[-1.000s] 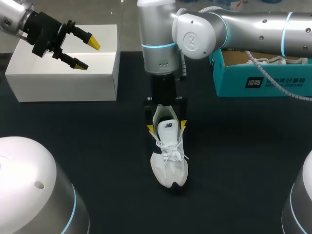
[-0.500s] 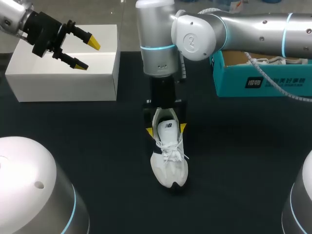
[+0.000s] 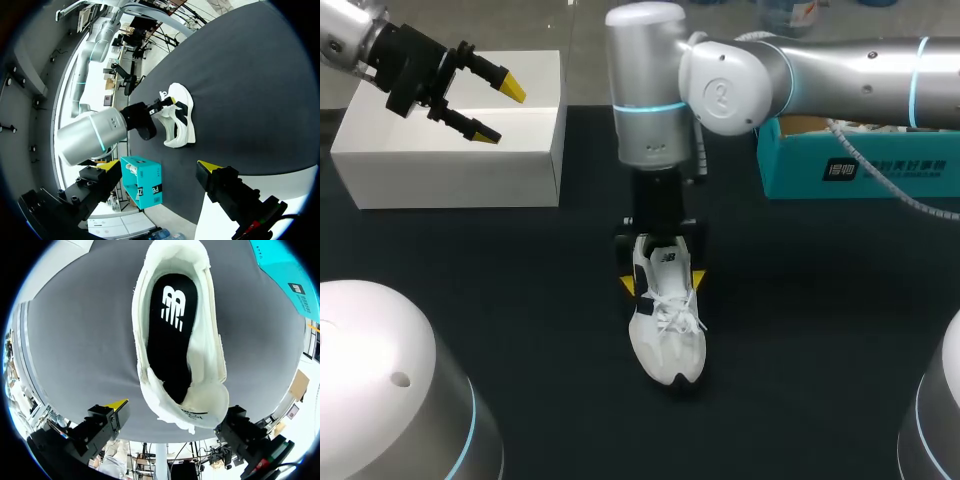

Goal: Take the shoe out of the shoebox, open the shoe tongue, remove and reinsert the insole, then place the shoe into the shoebox

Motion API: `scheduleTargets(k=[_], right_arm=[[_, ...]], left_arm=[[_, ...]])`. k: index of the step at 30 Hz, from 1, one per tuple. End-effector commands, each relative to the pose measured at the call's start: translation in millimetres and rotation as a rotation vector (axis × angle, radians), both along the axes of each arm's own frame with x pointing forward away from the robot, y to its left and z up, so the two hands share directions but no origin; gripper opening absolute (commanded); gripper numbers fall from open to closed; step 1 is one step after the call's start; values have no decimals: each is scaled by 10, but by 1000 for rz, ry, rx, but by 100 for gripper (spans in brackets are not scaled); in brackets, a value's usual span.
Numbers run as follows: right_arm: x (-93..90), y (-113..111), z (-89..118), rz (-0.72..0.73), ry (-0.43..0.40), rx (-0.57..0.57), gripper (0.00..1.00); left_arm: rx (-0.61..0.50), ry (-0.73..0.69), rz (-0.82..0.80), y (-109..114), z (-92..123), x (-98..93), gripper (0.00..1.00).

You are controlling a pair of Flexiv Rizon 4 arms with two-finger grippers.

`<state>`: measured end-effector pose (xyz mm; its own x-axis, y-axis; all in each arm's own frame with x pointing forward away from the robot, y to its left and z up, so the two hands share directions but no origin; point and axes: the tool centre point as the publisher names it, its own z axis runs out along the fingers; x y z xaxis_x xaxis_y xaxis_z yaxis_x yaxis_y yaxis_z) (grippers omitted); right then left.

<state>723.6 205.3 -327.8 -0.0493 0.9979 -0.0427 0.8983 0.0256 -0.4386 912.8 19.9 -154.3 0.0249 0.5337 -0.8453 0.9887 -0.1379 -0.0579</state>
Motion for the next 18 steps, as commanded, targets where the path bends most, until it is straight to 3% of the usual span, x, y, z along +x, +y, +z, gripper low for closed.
scheduleTargets(k=[1, 5, 6, 7, 8, 9, 18], right_arm=[[-97, -56, 71, -14, -7, -9, 100], [-127, -51, 167, -18, -25, -24, 100], [-125, -44, 184, -16, -30, -27, 91], [-123, -37, 197, -14, -37, -27, 44], [-119, -33, 209, -9, -56, -33, 16], [-116, -32, 213, -8, -54, -37, 0], [-100, -87, 276, -8, -73, -48, 0]], left_arm=[[2, 0, -1, 4, 1, 2, 100], [2, 0, -1, 4, 1, 2, 100], [2, 0, -1, 4, 1, 2, 100], [2, 0, -1, 4, 1, 2, 100], [2, 0, -1, 4, 1, 2, 100], [2, 0, -1, 4, 1, 2, 100], [2, 0, -1, 4, 1, 2, 100]])
